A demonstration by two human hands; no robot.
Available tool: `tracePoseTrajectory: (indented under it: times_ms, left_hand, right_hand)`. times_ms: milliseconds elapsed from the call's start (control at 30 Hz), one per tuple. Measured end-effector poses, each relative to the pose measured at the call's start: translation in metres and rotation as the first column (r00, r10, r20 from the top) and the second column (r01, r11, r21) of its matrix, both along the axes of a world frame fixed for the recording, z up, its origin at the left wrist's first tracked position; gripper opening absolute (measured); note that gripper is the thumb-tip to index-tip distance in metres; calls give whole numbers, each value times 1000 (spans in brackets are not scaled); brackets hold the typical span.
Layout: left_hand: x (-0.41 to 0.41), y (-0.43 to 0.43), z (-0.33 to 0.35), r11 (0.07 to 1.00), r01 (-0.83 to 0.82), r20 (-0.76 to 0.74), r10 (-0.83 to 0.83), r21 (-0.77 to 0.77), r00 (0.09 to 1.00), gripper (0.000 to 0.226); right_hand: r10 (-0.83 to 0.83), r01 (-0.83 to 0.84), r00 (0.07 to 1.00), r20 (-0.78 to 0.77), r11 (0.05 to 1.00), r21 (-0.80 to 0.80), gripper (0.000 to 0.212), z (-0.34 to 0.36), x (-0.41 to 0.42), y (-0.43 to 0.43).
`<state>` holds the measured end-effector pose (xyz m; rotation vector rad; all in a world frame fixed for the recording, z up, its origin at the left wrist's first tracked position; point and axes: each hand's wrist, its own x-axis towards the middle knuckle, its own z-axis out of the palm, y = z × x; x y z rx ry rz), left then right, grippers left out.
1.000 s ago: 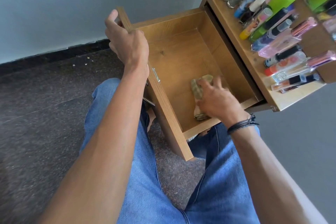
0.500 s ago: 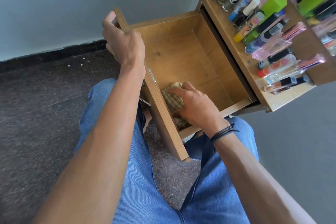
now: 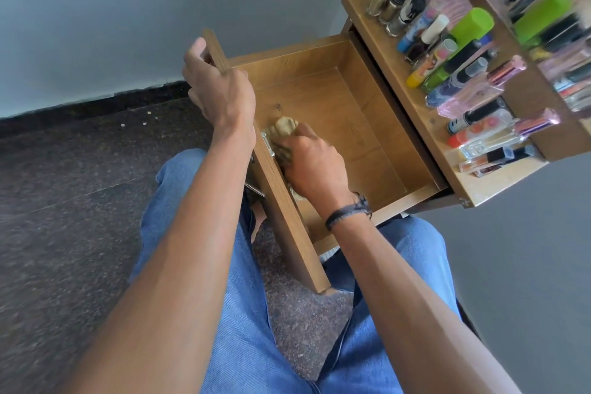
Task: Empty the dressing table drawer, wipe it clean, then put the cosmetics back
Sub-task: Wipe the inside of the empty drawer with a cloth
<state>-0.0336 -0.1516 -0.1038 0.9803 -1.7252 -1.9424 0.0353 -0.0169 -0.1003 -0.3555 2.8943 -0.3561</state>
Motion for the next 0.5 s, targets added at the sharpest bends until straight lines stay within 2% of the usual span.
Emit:
tracePoseTrajectory:
  times_ms: [267,400,500]
  left_hand:
    - [-3,3,-3,999,-21,3,21,-47,1000,60]
    - [-1,4,-3,999,5,6,-4,-52,1000,59]
    - [-1,4,-2,998,3,8,-2,-56,1000,58]
  right_hand:
    - [64,-69,988,141,997,34,46,9,45,41]
    - [35,-39,994,105,998,41,39,5,22,24]
    - [34,-36,999,23,998,59,30,-1,-3,6]
